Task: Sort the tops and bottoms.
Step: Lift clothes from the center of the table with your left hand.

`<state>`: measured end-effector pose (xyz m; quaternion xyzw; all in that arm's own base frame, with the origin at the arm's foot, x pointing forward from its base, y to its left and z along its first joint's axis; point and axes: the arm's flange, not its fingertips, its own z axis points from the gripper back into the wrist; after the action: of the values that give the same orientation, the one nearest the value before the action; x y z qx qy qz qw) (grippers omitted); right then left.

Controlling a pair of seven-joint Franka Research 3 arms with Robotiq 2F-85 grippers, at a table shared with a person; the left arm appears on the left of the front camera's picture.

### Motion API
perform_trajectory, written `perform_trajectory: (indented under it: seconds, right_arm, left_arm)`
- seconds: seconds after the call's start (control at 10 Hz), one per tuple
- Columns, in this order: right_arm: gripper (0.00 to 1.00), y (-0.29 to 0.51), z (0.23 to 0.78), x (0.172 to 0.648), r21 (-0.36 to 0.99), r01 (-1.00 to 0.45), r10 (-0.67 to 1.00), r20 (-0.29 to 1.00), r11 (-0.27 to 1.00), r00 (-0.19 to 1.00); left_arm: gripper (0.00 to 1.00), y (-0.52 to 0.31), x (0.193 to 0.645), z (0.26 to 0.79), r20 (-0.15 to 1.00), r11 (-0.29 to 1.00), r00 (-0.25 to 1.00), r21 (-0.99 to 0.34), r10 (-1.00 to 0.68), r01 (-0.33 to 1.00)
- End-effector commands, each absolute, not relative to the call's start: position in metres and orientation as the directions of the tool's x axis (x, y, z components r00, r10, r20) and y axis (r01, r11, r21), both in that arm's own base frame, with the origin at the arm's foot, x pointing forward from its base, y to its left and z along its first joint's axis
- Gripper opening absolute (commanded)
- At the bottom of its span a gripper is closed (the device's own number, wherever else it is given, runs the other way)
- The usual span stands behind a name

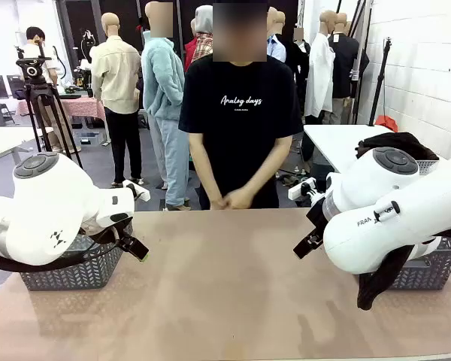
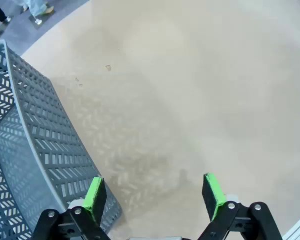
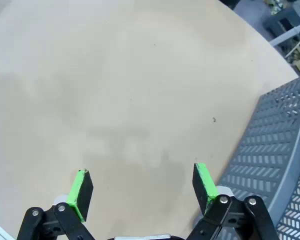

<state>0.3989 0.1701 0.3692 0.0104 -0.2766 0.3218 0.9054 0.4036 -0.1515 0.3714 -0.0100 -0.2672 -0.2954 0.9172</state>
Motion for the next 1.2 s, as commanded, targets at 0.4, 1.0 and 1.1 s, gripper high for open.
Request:
perform_trajectory:
  seconds: [0.4, 1.0, 1.1]
  right_arm:
    - [1.0, 0.1701, 0.3692, 0.3989, -0.159, -0.589, 0.577, 0.508, 0.793, 0.64]
    - [1.0, 0.1701, 0.3692, 0.3989, -0.159, -0.589, 0.577, 0.508, 0.793, 0.64]
    - [1.0, 0.1701, 0.3692, 0.3989, -0.159, -0.589, 0.577, 0.508, 0.793, 0.64]
  left_arm:
    - [1.0, -0.1515, 0.4036, 0.3715, 0.496, 0.825, 0.683, 0.14, -0.536, 0.547]
    - [1.0, -0.1515, 0.4036, 0.3715, 0.496, 0.825, 0.683, 0.14, -0.536, 0.547]
    - [1.0, -0.1515, 0.4036, 0.3715, 0.496, 0.825, 0.683, 0.14, -0.536, 0.547]
